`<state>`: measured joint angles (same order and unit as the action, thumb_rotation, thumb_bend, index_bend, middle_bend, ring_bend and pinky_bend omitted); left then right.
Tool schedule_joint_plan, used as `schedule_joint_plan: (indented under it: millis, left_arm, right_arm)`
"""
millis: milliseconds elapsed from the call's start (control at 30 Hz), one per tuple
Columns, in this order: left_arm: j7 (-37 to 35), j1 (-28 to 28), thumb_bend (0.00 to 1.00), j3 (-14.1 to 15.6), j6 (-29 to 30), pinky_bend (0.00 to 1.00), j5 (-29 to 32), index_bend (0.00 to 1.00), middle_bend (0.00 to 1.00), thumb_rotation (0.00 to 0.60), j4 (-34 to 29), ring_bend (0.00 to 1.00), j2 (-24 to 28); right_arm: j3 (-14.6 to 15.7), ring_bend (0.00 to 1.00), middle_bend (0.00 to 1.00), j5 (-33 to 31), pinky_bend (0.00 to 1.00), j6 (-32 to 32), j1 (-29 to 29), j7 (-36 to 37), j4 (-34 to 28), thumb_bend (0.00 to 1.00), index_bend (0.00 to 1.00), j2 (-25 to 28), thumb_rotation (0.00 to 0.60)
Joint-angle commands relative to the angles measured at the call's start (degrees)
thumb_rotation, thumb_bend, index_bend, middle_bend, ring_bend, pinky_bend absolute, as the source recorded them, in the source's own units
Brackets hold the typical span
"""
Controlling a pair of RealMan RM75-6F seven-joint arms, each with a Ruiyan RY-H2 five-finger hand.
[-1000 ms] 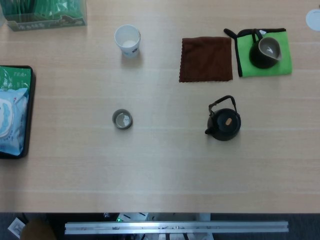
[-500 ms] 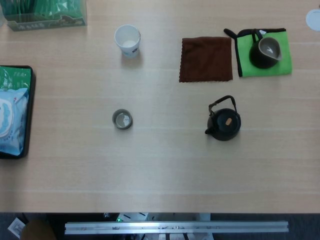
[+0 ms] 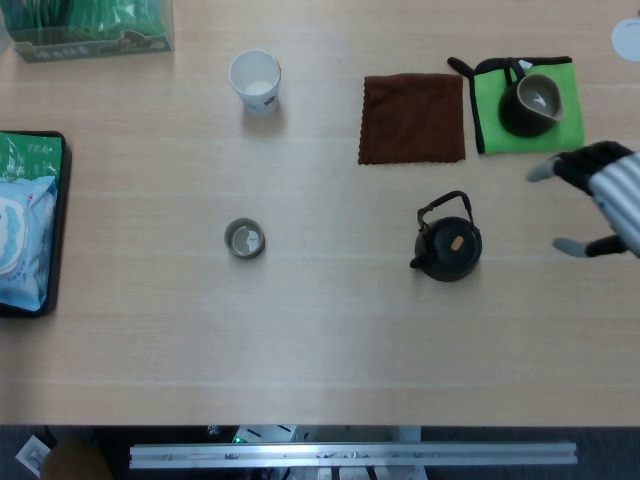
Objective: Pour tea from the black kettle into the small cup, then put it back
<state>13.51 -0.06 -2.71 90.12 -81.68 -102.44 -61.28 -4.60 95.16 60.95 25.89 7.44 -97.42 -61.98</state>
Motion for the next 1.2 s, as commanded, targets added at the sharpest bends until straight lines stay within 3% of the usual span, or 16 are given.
schedule_joint_plan:
  millis: [33,367,833,1200]
  left_arm:
    - [-0.2,0.0,0.29,0.0,-0.1,0.20,0.1,0.20,0.21,0.600,0.1,0.16,0.0]
    - [-1.5,-0.3,0.29,0.0,-1.4,0.20,0.6,0.20,0.21,0.600,1.3,0.16,-0.2]
    - [-2.9,-0.9,0.29,-0.2,-3.2,0.20,1.6,0.20,0.20,0.600,3.0,0.16,-0.7]
    - [-3.3,-0.9,0.29,-0.1,-3.4,0.20,1.8,0.20,0.20,0.600,3.6,0.16,-0.9]
  right_arm:
    - [-1.5,0.34,0.39,-1.2,0.30,-3.6,3.5,0.0,0.4,0.00,0.33,-2.7,0.600]
    - [-3.5,0.34,0.42,-8.4,0.26,-13.2,11.4,-2.7,5.4,0.00,0.34,-11.9,0.494]
    - [-2.7,0.34,0.42,-15.3,0.24,-19.6,16.6,-6.1,13.6,0.00,0.35,-21.3,0.491]
    - [-0.5,0.35,0.42,-17.6,0.24,-21.2,17.0,-7.0,14.4,0.00,0.35,-22.4,0.492]
